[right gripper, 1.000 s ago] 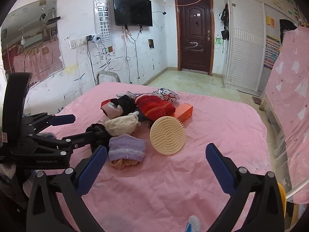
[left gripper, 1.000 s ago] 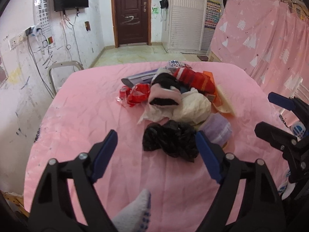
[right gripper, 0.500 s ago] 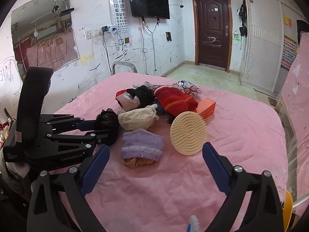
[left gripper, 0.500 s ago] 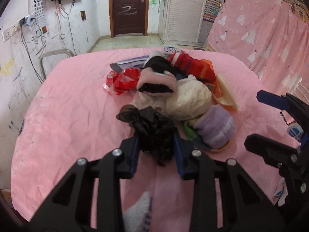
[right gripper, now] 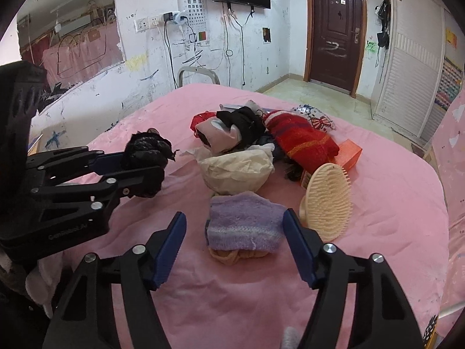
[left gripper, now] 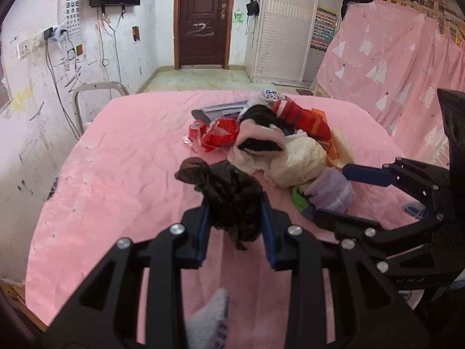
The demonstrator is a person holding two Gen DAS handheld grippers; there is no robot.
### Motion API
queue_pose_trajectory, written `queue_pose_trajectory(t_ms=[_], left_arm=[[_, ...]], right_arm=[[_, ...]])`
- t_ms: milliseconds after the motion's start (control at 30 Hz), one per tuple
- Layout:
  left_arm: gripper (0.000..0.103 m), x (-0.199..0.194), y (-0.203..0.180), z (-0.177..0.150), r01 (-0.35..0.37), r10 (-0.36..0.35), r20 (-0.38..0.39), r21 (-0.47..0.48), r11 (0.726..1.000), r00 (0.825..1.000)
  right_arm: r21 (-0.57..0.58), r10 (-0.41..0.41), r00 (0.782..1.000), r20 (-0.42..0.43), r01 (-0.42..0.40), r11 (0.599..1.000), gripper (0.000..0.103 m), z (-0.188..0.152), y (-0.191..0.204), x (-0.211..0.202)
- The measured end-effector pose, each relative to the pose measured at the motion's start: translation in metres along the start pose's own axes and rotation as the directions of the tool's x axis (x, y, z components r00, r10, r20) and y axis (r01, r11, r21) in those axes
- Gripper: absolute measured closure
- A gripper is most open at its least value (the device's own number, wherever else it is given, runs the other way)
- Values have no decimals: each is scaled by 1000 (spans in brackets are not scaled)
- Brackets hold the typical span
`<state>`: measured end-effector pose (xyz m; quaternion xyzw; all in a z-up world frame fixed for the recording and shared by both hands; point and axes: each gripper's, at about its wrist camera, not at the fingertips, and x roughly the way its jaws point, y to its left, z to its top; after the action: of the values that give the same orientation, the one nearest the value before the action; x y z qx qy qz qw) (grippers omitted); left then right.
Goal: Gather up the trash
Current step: 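Grasp the black cloth with the left gripper while the right gripper grasps the purple knit sock, then carry the black cloth and purple sock over the orange bucket and release both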
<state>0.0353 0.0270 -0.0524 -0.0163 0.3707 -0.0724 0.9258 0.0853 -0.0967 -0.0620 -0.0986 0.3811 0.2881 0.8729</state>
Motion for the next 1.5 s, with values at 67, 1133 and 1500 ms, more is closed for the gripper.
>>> queue_pose_trajectory(t_ms=[67, 1133, 1500], left_arm=[[74, -2, 0, 0, -3, 3, 6, -2, 1000, 1000], [74, -28, -154, 32, 258, -275, 65, 200, 945, 959], [73, -5, -273, 46, 437, -447, -38, 296, 849, 894]], right_arm=[[14, -9, 1000, -22, 10, 1000, 57, 1, -3, 5], [346, -347, 914, 212, 262, 901, 85, -65, -147, -149], [475, -473, 868, 152, 355, 805, 85, -119, -235, -201]])
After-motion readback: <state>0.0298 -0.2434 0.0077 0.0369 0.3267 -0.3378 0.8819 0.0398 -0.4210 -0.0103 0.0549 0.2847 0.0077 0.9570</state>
